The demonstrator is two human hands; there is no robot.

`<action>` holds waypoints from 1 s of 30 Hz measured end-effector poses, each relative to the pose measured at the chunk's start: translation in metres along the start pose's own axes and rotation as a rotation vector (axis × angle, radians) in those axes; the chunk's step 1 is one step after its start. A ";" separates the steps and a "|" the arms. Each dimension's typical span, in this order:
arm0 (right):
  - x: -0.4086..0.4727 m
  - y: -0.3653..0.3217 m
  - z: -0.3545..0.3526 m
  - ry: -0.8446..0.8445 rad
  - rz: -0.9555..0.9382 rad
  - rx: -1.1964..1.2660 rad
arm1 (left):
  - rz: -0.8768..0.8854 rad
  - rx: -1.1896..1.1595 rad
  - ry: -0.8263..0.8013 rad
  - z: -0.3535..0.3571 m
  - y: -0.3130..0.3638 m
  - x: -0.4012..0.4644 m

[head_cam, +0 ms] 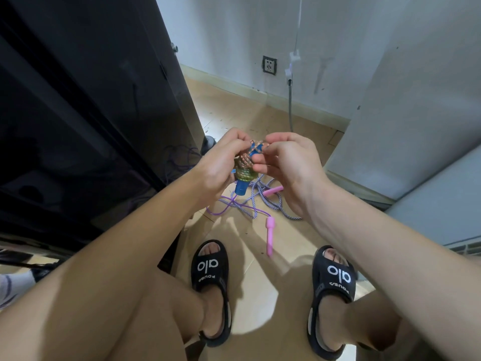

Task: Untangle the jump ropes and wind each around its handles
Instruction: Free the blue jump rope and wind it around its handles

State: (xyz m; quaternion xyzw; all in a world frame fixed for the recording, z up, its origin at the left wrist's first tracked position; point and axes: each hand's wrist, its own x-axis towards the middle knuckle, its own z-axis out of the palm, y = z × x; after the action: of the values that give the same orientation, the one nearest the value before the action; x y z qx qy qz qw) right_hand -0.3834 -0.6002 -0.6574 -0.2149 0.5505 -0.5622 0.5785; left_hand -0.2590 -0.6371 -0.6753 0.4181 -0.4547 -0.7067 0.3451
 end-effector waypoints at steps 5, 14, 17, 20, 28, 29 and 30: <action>0.002 0.001 -0.002 0.015 -0.040 -0.078 | -0.006 0.118 -0.011 -0.009 0.001 0.000; -0.003 -0.002 0.001 -0.048 0.019 0.046 | -0.082 0.012 0.044 0.003 -0.006 0.009; -0.003 -0.003 0.001 -0.074 0.017 0.086 | -0.047 0.103 0.095 0.003 -0.006 0.013; -0.003 0.001 0.004 -0.085 -0.035 0.063 | -0.005 0.176 0.212 0.007 -0.003 0.012; -0.012 0.032 0.005 -0.044 -0.487 -0.430 | -0.002 0.416 0.509 0.011 -0.003 0.013; -0.012 0.036 0.005 -0.032 -0.517 -0.482 | -0.021 0.426 0.530 0.012 -0.005 0.014; -0.011 0.038 0.006 -0.024 -0.548 -0.515 | -0.041 0.413 0.547 0.013 -0.006 0.014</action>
State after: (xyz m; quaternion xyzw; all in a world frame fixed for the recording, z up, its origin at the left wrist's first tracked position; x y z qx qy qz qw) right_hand -0.3601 -0.5820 -0.6838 -0.4991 0.5890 -0.5368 0.3402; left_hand -0.2770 -0.6428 -0.6818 0.6623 -0.4703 -0.4682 0.3478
